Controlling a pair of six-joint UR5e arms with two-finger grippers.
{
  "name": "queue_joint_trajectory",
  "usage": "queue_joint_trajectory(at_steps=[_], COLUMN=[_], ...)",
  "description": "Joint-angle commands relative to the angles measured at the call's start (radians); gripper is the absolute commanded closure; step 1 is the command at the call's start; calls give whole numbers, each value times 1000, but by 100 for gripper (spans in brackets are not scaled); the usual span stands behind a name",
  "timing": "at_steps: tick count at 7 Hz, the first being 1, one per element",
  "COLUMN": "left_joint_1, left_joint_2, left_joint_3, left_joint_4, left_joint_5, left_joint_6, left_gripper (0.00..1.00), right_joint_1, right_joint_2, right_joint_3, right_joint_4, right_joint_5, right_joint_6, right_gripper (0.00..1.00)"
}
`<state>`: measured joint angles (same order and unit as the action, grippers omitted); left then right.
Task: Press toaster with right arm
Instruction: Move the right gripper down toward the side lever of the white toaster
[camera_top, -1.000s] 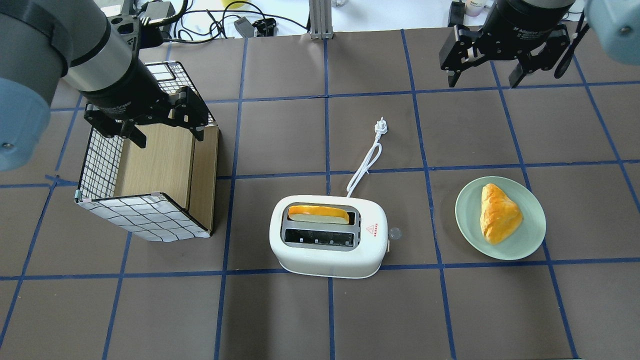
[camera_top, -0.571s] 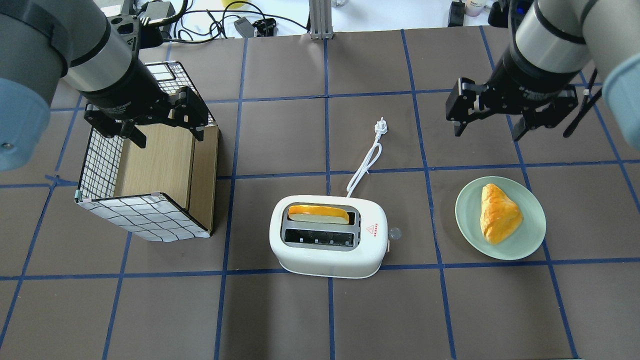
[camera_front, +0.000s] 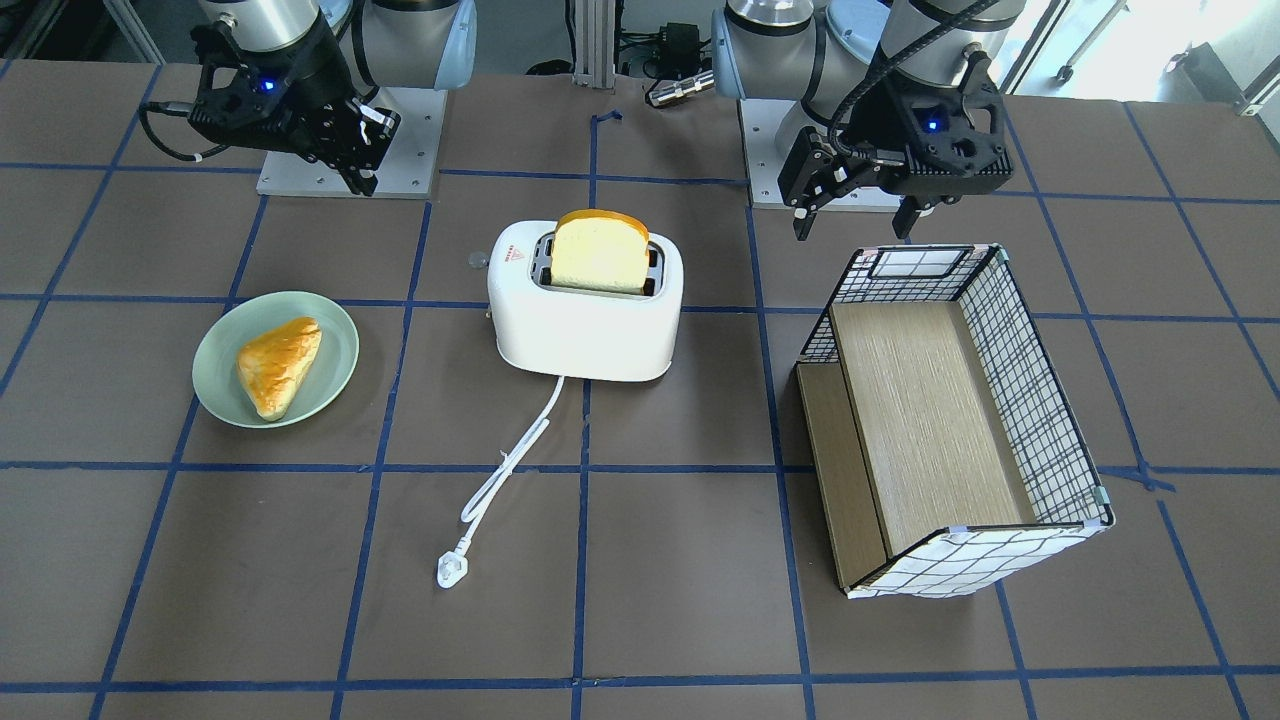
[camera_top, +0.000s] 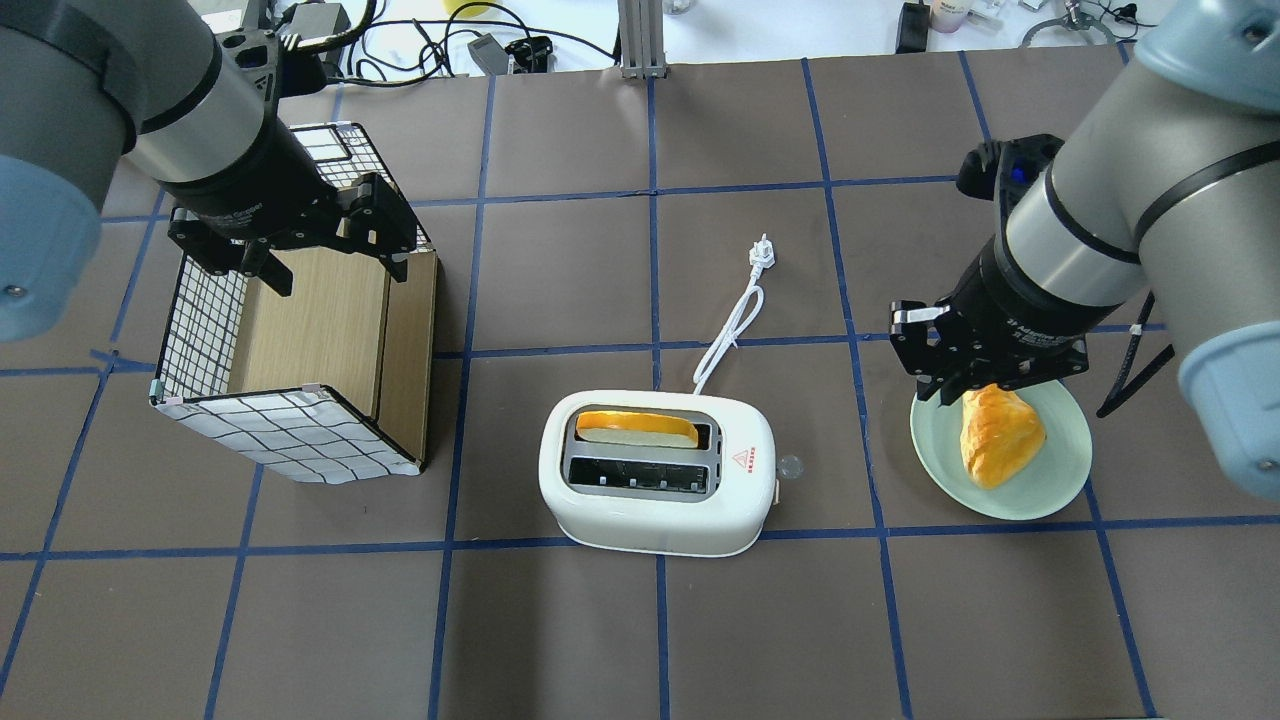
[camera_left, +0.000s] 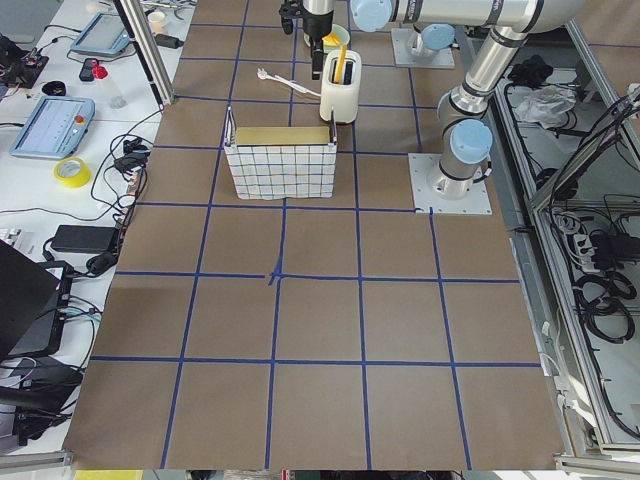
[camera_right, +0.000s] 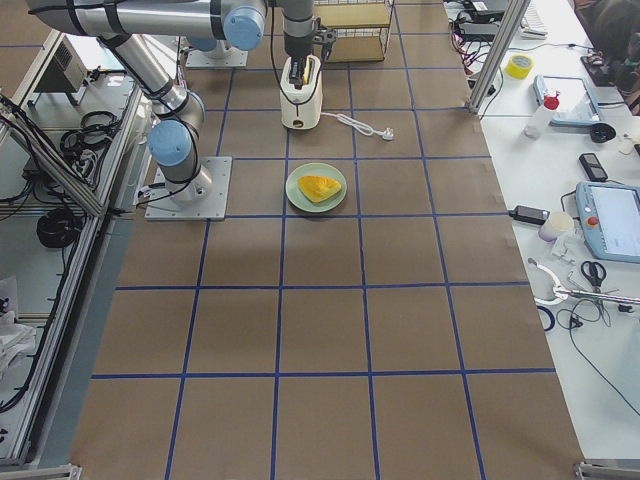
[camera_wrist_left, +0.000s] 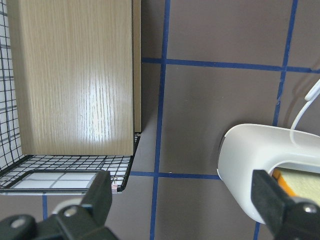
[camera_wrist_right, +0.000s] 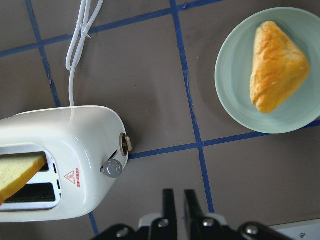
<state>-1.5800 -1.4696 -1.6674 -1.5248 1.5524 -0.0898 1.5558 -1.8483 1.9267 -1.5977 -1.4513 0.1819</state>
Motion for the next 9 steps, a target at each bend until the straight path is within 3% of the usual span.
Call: queue_joint_trajectory(at_steps=[1, 5, 7, 9], left_joint_1=[0, 0, 0, 0], left_joint_2=[0, 0, 0, 0], left_joint_3=[0, 0, 0, 0], left_joint_4=[0, 0, 0, 0], left_joint_5=[0, 0, 0, 0], left_joint_6=[-1, -1, -1, -1], left_gripper=[0, 0, 0, 0], right_joint_1=[-3, -3, 0, 3], right_joint_2=[3, 61, 61, 63], right_joint_3=[104, 250, 253, 255], right_joint_4=[-65, -358, -363, -361], right_joint_5=[95, 193, 274, 289], right_joint_6=[-19, -22, -21, -22], right_gripper=[100, 100, 100, 100])
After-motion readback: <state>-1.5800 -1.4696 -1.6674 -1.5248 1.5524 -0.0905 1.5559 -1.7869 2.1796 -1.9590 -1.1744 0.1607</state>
